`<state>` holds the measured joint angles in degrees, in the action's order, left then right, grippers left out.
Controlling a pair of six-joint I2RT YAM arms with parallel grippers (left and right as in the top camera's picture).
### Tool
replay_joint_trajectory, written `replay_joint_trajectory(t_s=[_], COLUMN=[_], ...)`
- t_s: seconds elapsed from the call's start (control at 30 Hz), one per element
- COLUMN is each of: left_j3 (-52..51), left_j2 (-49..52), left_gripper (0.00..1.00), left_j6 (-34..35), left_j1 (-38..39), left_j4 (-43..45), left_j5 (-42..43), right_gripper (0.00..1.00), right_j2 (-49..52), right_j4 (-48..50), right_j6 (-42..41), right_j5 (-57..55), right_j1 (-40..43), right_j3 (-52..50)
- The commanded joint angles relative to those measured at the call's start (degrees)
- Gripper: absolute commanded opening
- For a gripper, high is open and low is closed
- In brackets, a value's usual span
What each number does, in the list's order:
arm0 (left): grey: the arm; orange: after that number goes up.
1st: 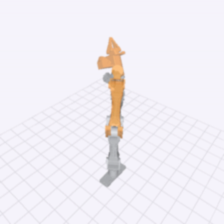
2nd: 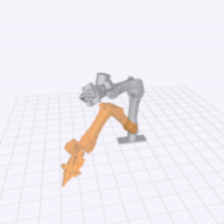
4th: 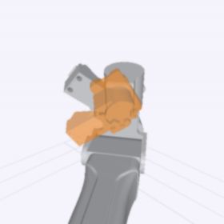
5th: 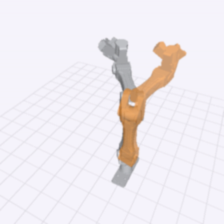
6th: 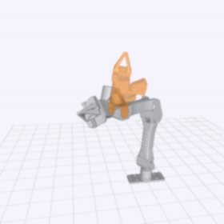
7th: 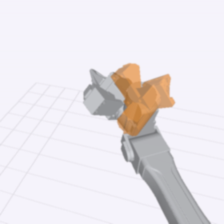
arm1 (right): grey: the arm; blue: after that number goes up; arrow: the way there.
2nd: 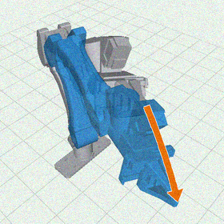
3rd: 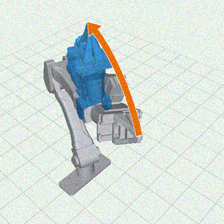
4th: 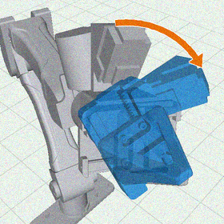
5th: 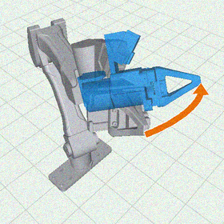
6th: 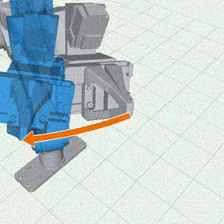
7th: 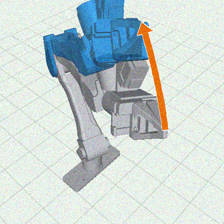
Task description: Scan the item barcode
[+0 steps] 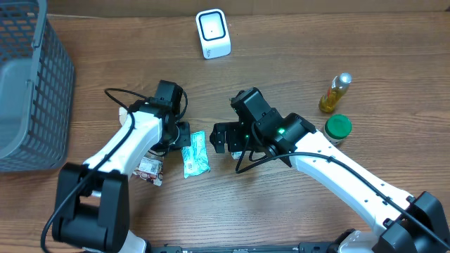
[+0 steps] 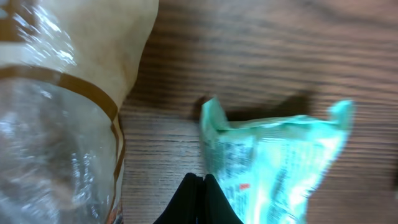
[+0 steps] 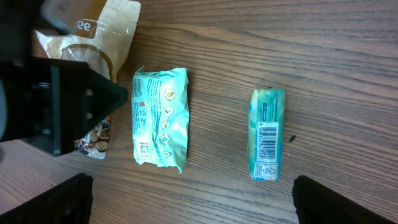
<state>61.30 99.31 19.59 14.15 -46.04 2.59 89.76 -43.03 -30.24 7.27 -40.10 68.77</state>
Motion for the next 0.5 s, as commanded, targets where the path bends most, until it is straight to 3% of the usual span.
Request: replay_joint_trajectory(t_s=[0.0,0.2,0.47], left_j3=[-0.5,-0.5,3.0], left_j2=[2.6,5.9,5.9], left_gripper=[0.05,0.07,0.05], left_j6=[-0.7,-12.4,-15.0], left_j1=[0.0,0.1,0.0], left_j4=[1.6,7.2,4.5], left_j5=[0.7,12.3,12.5], right_gripper=[0.99,1.00,1.00], right_j2=[0.0,0.0,0.0], right_j4=[0.5,0.2,-0.5], right_j6=[-0.4,-0.4,-0.4], right_j5=[0.3,0.3,0.3], right_j1=[0.1,0.1,0.1], right_j3=[-0.2,-0.2,-0.2])
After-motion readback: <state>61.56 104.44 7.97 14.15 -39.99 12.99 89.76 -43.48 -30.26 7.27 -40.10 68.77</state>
